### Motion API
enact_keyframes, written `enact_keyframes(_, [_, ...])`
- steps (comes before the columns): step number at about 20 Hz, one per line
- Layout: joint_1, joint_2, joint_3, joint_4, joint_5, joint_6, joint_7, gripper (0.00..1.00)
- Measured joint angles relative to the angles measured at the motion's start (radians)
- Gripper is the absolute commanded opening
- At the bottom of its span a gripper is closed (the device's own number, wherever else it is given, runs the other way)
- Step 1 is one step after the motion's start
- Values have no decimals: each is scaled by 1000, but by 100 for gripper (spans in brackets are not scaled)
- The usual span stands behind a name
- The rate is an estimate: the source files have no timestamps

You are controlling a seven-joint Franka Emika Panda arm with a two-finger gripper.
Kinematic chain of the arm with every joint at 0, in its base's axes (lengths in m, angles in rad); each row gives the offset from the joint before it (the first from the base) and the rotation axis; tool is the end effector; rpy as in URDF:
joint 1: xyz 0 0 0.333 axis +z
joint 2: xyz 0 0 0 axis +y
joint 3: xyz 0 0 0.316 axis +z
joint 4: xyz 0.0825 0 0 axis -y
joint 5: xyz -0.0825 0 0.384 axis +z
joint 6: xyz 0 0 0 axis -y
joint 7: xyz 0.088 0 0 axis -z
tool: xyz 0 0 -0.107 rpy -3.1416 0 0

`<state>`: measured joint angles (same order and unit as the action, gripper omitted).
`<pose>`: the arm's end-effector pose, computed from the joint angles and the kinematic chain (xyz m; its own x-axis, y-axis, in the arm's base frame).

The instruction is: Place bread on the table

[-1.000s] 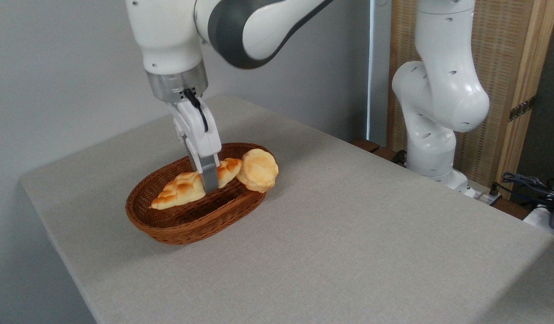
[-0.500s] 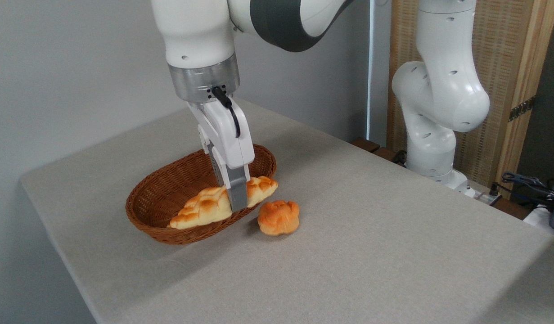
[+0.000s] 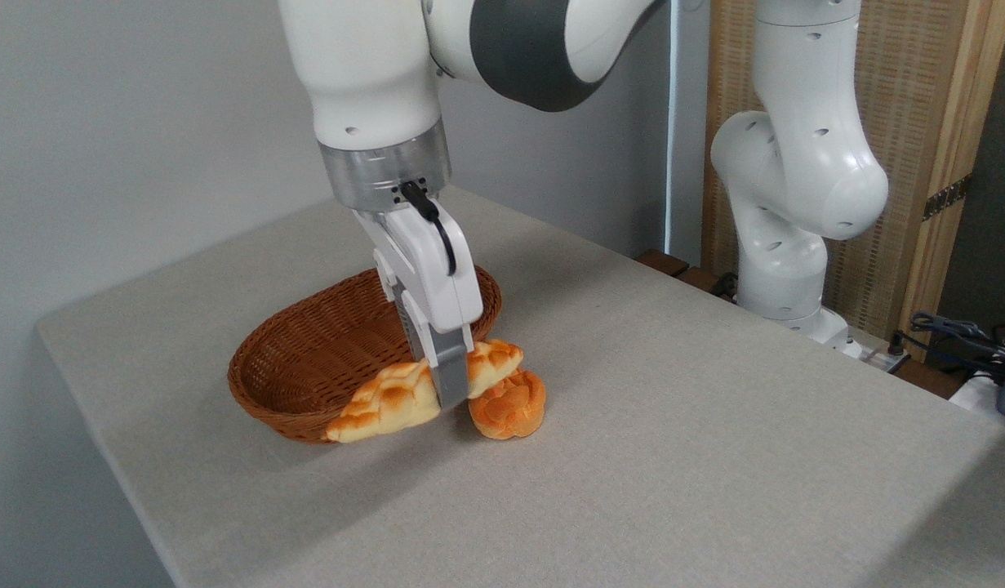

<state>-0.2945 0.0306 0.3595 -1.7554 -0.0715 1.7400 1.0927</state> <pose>0.5669 0.0281 0.5352 0.5291 -0.8480 0.0321 -0.8476 -0.5264 0.0665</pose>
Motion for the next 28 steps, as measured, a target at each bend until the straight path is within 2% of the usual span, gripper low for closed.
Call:
enact_keyframes(10, [-10, 7, 4, 1, 4, 0, 2, 42])
enact_keyframes(11, [-9, 11, 8, 0, 15, 0, 2, 52])
enact_keyframes(13, [-7, 28, 27, 0, 46, 2, 2, 91])
enact_keyframes(14, [-5, 38, 33, 0, 52, 5, 3, 100])
enact_keyframes(20, [-4, 81, 38, 0, 55, 9, 3, 100])
enact_keyframes(28, [-4, 88, 38, 2, 55, 10, 3, 100])
